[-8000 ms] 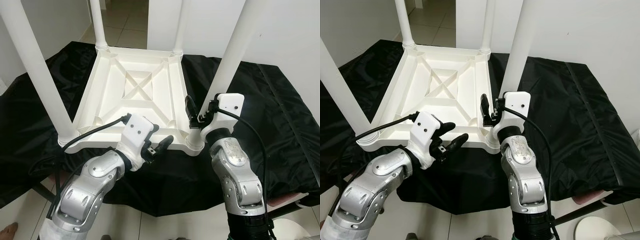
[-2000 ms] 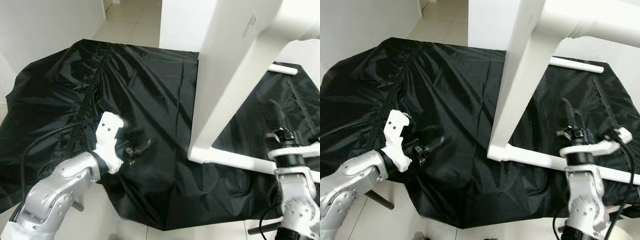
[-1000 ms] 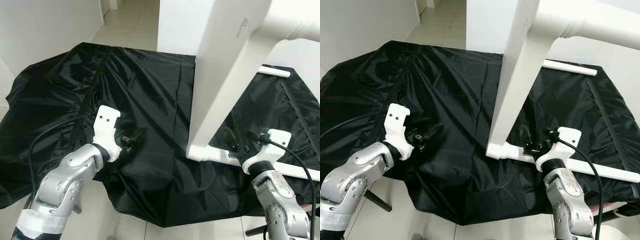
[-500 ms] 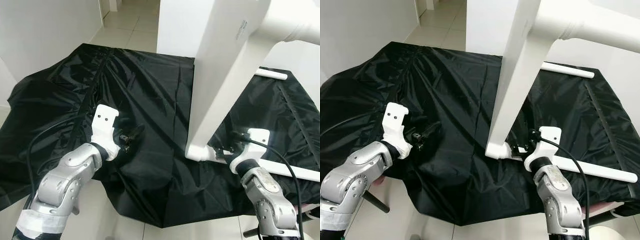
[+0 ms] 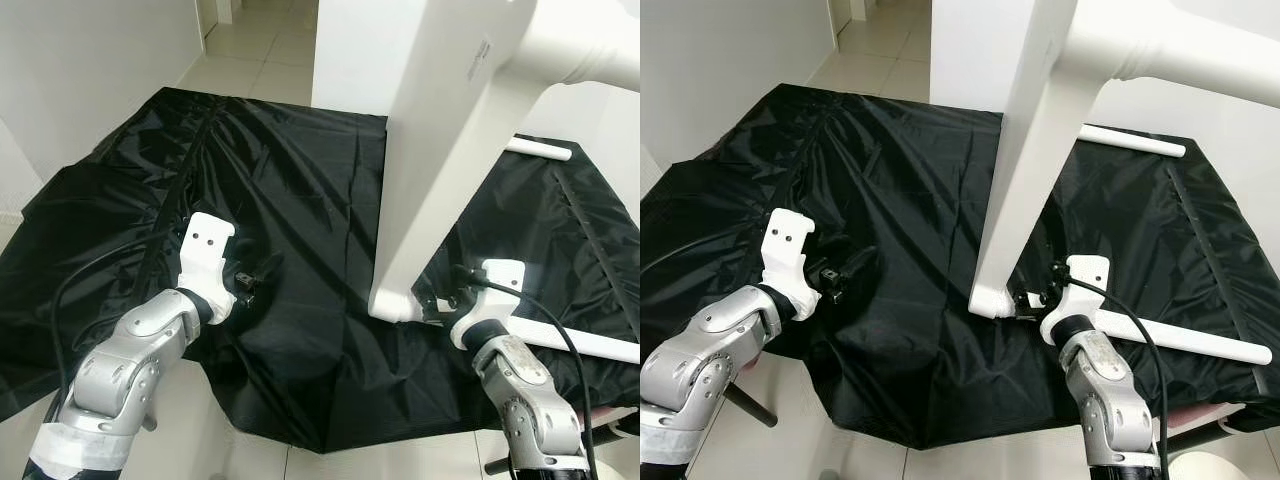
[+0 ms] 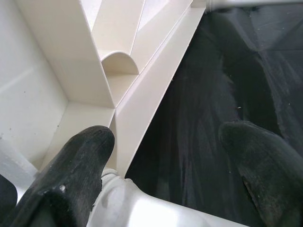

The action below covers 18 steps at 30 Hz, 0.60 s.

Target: Building children table

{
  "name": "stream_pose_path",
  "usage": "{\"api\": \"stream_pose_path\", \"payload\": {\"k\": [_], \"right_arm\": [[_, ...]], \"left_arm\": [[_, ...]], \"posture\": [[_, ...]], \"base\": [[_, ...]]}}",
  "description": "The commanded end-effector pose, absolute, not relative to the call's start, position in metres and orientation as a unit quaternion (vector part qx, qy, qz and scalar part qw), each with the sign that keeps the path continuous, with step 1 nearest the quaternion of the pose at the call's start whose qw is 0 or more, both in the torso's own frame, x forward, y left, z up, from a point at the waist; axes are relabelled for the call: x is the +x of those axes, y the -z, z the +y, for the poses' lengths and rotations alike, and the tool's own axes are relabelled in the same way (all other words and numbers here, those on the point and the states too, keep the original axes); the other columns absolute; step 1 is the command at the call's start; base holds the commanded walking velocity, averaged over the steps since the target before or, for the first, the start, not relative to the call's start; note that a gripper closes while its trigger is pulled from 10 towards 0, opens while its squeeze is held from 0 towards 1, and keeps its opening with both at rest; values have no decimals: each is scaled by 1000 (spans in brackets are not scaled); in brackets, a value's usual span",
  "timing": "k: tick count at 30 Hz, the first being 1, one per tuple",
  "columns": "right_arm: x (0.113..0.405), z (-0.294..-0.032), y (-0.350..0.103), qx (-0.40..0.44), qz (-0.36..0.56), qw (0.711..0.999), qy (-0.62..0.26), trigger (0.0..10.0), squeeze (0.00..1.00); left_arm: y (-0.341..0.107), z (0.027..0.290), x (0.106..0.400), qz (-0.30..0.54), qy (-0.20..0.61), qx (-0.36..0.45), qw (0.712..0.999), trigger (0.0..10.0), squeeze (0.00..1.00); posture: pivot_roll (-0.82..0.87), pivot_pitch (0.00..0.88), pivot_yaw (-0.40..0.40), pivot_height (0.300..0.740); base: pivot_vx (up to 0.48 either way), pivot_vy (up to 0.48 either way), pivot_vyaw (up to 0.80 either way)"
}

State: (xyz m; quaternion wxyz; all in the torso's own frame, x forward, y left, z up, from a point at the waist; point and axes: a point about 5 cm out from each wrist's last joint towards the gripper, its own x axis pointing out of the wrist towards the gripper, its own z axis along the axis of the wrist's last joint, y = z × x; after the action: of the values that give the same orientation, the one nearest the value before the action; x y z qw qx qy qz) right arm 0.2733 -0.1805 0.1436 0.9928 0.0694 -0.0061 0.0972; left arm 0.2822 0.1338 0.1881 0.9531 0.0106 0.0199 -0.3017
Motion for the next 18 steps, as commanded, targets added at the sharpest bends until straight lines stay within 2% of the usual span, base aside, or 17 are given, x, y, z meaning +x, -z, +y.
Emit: {"api": "stream_pose_path", "payload": {"k": [1, 8, 18], "right_arm": [[274, -172, -131, 75, 19, 991, -112, 10000, 0], [280, -155, -124, 82, 25, 987, -136, 10000, 0], [290, -130, -123, 84, 20, 981, -176, 10000, 0]], "left_arm": [[-187, 133, 279, 26, 311, 15, 950, 10000, 0], [-187, 127, 272, 28, 341, 19, 939, 10000, 0], [-189, 130, 271, 30, 341, 23, 939, 10000, 0]], "posture": [[102, 110, -35, 740], [110, 115, -29, 740], [120, 122, -27, 740]], "base": [[0, 0, 0], [0, 0, 0], [0, 0, 0]]}}
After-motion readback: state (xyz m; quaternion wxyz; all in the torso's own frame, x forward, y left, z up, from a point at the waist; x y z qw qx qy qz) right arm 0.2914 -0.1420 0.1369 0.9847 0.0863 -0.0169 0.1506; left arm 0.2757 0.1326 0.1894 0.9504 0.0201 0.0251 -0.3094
